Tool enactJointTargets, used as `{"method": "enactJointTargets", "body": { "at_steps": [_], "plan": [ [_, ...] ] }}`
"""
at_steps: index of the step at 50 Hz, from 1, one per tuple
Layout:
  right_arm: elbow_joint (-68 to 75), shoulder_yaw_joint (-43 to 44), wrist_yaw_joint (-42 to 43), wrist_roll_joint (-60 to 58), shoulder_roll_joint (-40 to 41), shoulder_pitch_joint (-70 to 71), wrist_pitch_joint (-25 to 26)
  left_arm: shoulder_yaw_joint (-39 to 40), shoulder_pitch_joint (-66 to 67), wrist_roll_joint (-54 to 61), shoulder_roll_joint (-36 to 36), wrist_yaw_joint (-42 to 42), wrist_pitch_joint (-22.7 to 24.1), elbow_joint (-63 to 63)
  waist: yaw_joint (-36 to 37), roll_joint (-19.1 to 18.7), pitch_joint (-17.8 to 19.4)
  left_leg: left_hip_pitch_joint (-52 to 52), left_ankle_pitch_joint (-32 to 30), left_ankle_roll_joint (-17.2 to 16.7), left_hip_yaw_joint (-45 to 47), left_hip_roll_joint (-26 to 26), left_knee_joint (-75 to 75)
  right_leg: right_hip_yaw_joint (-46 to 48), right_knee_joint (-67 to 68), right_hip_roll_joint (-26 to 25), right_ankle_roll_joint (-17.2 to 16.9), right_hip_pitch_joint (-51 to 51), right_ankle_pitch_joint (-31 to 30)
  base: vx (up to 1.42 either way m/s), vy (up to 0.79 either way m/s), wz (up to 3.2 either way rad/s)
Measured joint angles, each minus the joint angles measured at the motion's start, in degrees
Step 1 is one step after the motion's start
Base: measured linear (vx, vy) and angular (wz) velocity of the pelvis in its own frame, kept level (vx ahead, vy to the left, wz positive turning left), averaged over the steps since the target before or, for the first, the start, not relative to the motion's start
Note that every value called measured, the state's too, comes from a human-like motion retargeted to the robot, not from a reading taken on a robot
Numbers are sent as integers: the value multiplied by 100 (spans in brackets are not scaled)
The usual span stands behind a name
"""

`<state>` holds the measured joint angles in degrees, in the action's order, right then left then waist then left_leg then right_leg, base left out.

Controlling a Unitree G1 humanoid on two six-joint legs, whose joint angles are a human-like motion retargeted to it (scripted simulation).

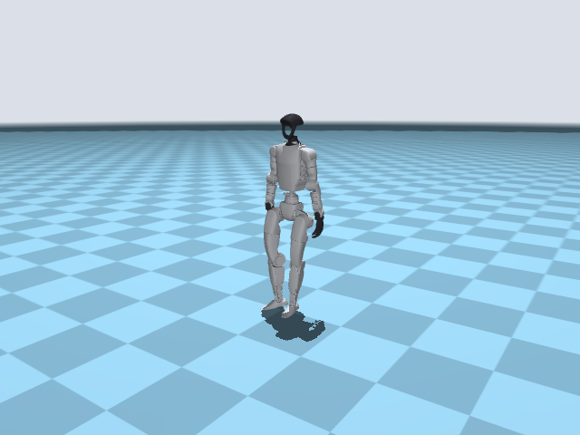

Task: In place motions

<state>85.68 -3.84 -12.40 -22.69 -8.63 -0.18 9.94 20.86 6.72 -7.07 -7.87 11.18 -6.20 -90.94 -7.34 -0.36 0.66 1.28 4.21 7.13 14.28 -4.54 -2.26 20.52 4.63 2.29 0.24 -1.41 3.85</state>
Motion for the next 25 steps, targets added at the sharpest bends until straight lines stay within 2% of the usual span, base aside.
{"method": "enactJointTargets", "body": {
  "at_steps": [4,7,10,12,18,25],
  "plan": [
    [-55,89,40,-281,-39,-24,-52,144,75,93,26,88,-33,-72,-240,-82,-126,13,43,22,-188,29,-72,147,235,6,-55,-26,143,10,6,34],
    [-107,240,122,-372,-45,20,-175,235,-9,106,-8,67,-40,-93,-321,-128,-164,110,87,24,-284,89,-164,160,956,54,-148,-349,129,-3,6,0],
    [-180,338,206,-292,-49,65,-213,181,-117,172,-76,55,-45,-74,-314,-219,-20,93,100,-4,-205,286,-230,-189,2127,89,-155,-1016,-57,-4,4,-36],
    [-249,400,206,-230,-53,52,-232,107,-270,180,-151,44,-87,-133,-500,-208,109,18,85,-1,-187,292,-213,-221,2117,141,-176,-1345,37,-10,3,7],
    [-183,543,169,161,-126,-142,-221,-105,-769,67,-260,-104,-159,-104,-1045,-273,483,-118,51,44,-327,378,-215,317,775,356,188,-2524,426,-9,2,29],
    [160,566,141,153,-193,-379,-32,-335,-1309,240,-253,4,-124,278,-1523,-570,902,-124,-62,-2,-567,784,-206,-21,448,528,696,-4300,462,-8,3,30]
  ]
}}
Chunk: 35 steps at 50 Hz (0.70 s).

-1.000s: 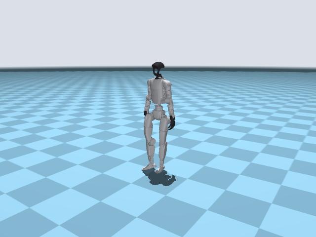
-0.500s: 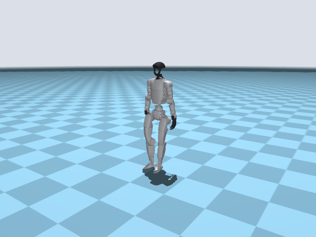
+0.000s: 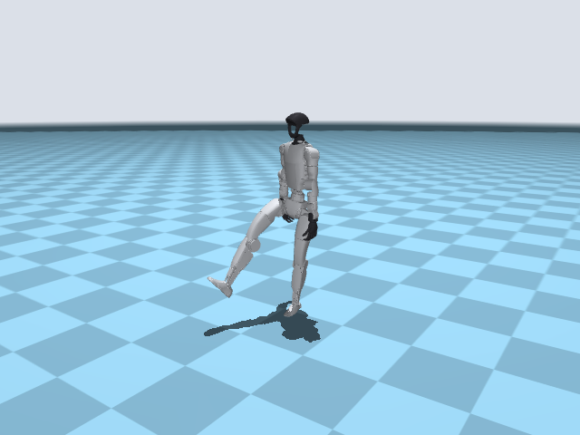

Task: In place motions

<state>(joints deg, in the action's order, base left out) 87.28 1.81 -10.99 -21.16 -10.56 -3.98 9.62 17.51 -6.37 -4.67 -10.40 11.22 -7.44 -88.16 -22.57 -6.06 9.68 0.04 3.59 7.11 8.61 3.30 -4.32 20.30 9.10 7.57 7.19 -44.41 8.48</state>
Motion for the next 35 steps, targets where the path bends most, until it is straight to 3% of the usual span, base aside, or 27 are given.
{"method": "enactJointTargets", "body": {
  "at_steps": [5,9,17,20,23,25,28,30,33,35],
  "plan": [
    [187,16,-10,-144,32,-170,48,-156,-182,119,94,26,72,237,-171,-176,5,116,-75,-90,11,267,-1,35,25,226,208,-610,49,-1,0,26],
    [211,-40,-31,-183,70,-177,56,-194,-162,84,149,58,126,304,-133,-129,1,76,-64,-110,76,274,-20,16,-57,217,170,-371,38,0,0,0],
    [-253,-186,-6,-103,127,-91,-83,-59,254,-141,228,16,125,1,124,224,-205,-160,-115,-118,370,-65,122,291,25,25,-180,1575,-86,6,-3,-22],
    [-453,-258,-50,-79,124,178,-72,170,417,-236,215,16,109,-222,361,380,-374,-81,-120,-105,564,-268,149,-27,448,-146,-365,2281,-346,3,-5,-55],
    [-678,-345,2,-72,123,335,-82,309,683,-267,230,3,90,-404,545,434,-557,14,-111,-105,708,-385,201,-483,577,-434,-638,3287,-762,2,-5,-50],
    [-828,-364,3,-66,121,410,-119,346,838,-301,219,-18,65,-525,665,492,-671,95,-99,-92,765,-496,202,-554,540,-603,-1003,3936,-826,2,-5,-53],
    [-972,-402,-13,-9,120,461,-173,401,1063,-380,195,-52,18,-648,948,522,-880,191,-69,-113,922,-578,217,355,-31,-667,-849,4765,313,4,-6,-40],
    [-1005,-385,-55,27,113,471,-183,440,1202,-458,183,-66,-14,-701,1153,649,-936,100,-39,-120,954,-739,252,388,-602,-610,-785,5002,57,7,-2,-51],
    [-986,-318,-127,11,131,631,-137,616,1238,-449,229,-124,-30,-693,1549,632,-1044,219,-29,-134,1068,-747,321,118,-770,-517,-960,4855,-161,-9,-5,-64],
    [-992,-401,-148,17,135,789,-128,785,1285,-303,324,-125,35,-598,1591,628,-997,245,-58,-141,1112,-754,384,37,-708,-534,-846,4703,-167,-14,-6,-24]
  ]
}}
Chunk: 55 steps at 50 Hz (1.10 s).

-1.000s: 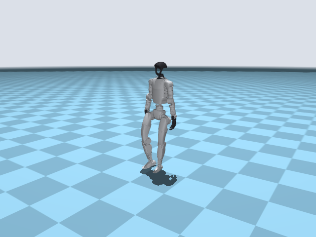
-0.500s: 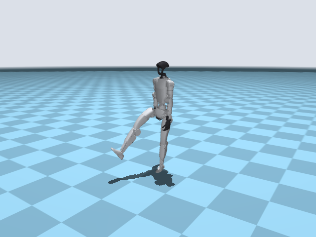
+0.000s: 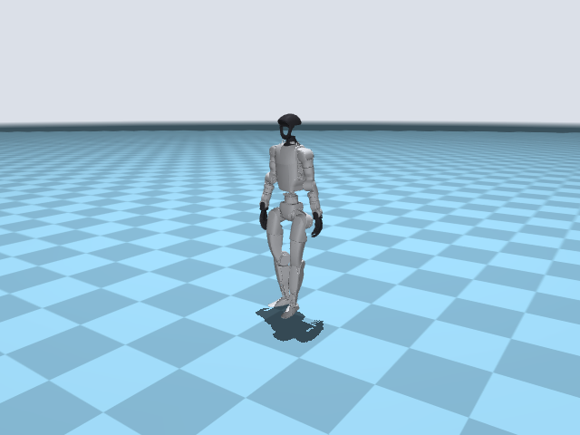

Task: In place motions

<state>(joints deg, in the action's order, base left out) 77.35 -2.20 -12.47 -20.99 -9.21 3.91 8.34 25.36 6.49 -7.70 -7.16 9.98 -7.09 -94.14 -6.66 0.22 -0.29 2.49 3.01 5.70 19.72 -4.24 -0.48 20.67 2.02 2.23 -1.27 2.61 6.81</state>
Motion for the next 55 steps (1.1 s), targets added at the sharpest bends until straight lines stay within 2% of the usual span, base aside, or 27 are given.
{"method": "enactJointTargets", "body": {
  "at_steps": [4,10,20,26,39,43,45,47,51,55],
  "plan": [
    [-84,-242,-79,-118,41,201,-22,12,17,373,104,169,14,28,-217,-95,55,-5,-81,-25,132,83,86,-61,169,-65,95,-118,80,-6,-9,-16],
    [-136,-228,-19,59,127,-15,-157,-240,-408,147,79,-72,-64,73,-346,-143,-18,60,-161,-52,40,105,117,77,83,-101,119,-101,65,-6,-5,19],
    [817,-145,-40,-237,44,-253,130,-592,-1062,346,103,191,9,634,-276,-140,-34,100,-259,-133,80,175,150,49,-2,-164,196,-133,-5,-5,-6,-2],
    [837,21,64,-341,-37,-485,131,-741,-1348,370,64,208,-15,682,-359,-183,-25,141,-337,-204,119,246,176,37,-6,-204,245,-183,-28,-7,-7,-2],
    [961,447,144,-65,-241,-573,204,-693,-1001,280,58,92,39,756,-423,-383,67,219,-273,-336,31,463,-270,-68,150,-350,419,-186,85,-10,-6,1],
    [919,432,103,62,-277,-517,239,-555,-718,308,47,60,54,780,-295,-300,118,750,-363,-283,8,464,-1166,-215,263,-235,418,-206,121,-12,-3,3],
    [831,412,87,103,-285,-530,216,-498,-604,346,46,63,49,756,-176,-250,214,1029,-243,-288,70,460,-1147,-189,279,-176,428,-101,127,-9,0,9],
    [748,395,110,141,-297,-508,198,-403,-522,354,69,53,44,715,-51,-257,399,1397,-99,-182,-259,244,-802,-145,312,-199,476,55,159,-11,3,27],
    [592,297,132,146,-331,-375,152,-321,-351,456,110,98,78,661,175,-188,702,2602,-11,-94,-290,43,-488,-17,326,-83,539,273,157,-11,1,27],
    [478,121,84,83,-333,-105,153,-190,-217,411,120,90,50,505,552,-94,981,3902,-67,131,-413,-35,-293,1,330,40,660,373,76,-13,1,-23]
  ]
}}
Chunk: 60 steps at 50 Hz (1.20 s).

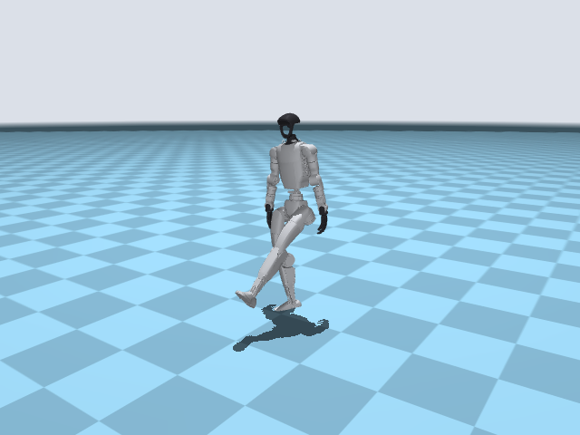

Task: In place motions

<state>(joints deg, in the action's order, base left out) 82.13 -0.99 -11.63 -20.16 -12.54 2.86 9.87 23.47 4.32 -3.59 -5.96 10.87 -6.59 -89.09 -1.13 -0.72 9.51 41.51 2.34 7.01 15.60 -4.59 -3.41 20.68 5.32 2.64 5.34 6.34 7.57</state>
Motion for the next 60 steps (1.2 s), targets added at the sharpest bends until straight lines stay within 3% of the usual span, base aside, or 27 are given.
{"method": "enactJointTargets", "body": {
  "at_steps": [7,13,20,30,32,35,37,38,40,41,44,48,52,60],
  "plan": [
    [-562,-284,-78,-29,200,325,-136,265,359,21,37,2,-45,-416,491,293,376,1413,-139,286,-332,118,415,-353,227,264,139,-5,-33,-3,-1,-58],
    [-1076,-461,-227,7,328,273,-364,167,376,-40,-29,4,-103,-475,562,418,558,1370,-229,293,-577,106,517,-473,452,271,185,-22,72,-2,-4,-13],
    [-670,-484,-127,-354,313,130,-358,207,239,102,61,56,-51,-31,212,223,276,116,-239,91,-416,175,482,-190,266,-36,85,-131,-3,1,-2,16],
    [591,240,81,-78,75,-425,-47,-3,-144,17,-149,-448,47,164,-764,-127,-539,-2418,-1001,-601,-903,506,-1562,355,-478,-399,-127,-296,-227,8,-2,46],
    [835,393,159,-53,-12,-595,32,-34,-107,-16,-171,-516,81,209,-860,-240,-858,-3084,-569,-735,-631,591,-1185,393,-509,-468,-149,-446,-202,25,-1,15],
    [1115,587,264,-57,-134,-779,157,-113,-142,72,-158,-517,89,144,-977,-415,-1119,-3849,553,-756,149,677,-343,440,-476,-608,-159,-547,-117,22,2,12],
    [1222,610,338,-1,-179,-766,226,-83,-291,143,-151,-416,39,46,-1244,-456,-1179,-4016,67,-788,148,590,332,557,-477,-564,-214,-549,-67,2,3,79],
    [1247,613,389,50,-174,-728,251,-46,-404,163,-161,-336,7,25,-1546,-443,-1249,-4009,-34,-913,-46,543,505,760,-486,-460,-255,-618,-43,-10,5,132],
    [1235,632,510,177,-135,-651,209,46,-626,142,-161,-259,-30,80,-1789,-516,-1291,-3815,3,-991,462,669,392,885,-506,-431,-307,-750,-27,-15,7,96],
    [1189,671,509,267,-115,-655,146,-24,-743,138,-162,-244,-30,163,-1827,-514,-1219,-3690,-41,-845,-54,543,349,972,-528,-401,-327,-726,-43,-5,6,57],
    [1091,632,388,586,-74,-718,19,-407,-1016,103,-148,-168,-19,426,-1354,-420,-1042,-3643,-9,-656,-222,452,153,922,-541,-355,-326,-599,-106,14,8,-31],
    [1093,383,393,330,55,-497,150,-617,-930,20,-59,-78,61,744,-857,-302,-1151,-3788,28,-617,-6,379,208,653,-481,-288,-310,-618,-140,9,10,-61],
    [613,19,317,-155,309,-163,79,-506,-725,84,-32,-78,156,674,-1010,-341,-1244,-3847,-26,-591,116,359,384,596,-497,-306,-350,-642,-155,9,3,-16],
    [-743,-611,-251,114,712,274,-223,-258,-584,-110,-84,-103,-13,-188,-1051,-262,-1201,-3840,-10,-532,106,306,368,621,-506,-244,-424,-635,-193,3,4,0]
  ]
}}
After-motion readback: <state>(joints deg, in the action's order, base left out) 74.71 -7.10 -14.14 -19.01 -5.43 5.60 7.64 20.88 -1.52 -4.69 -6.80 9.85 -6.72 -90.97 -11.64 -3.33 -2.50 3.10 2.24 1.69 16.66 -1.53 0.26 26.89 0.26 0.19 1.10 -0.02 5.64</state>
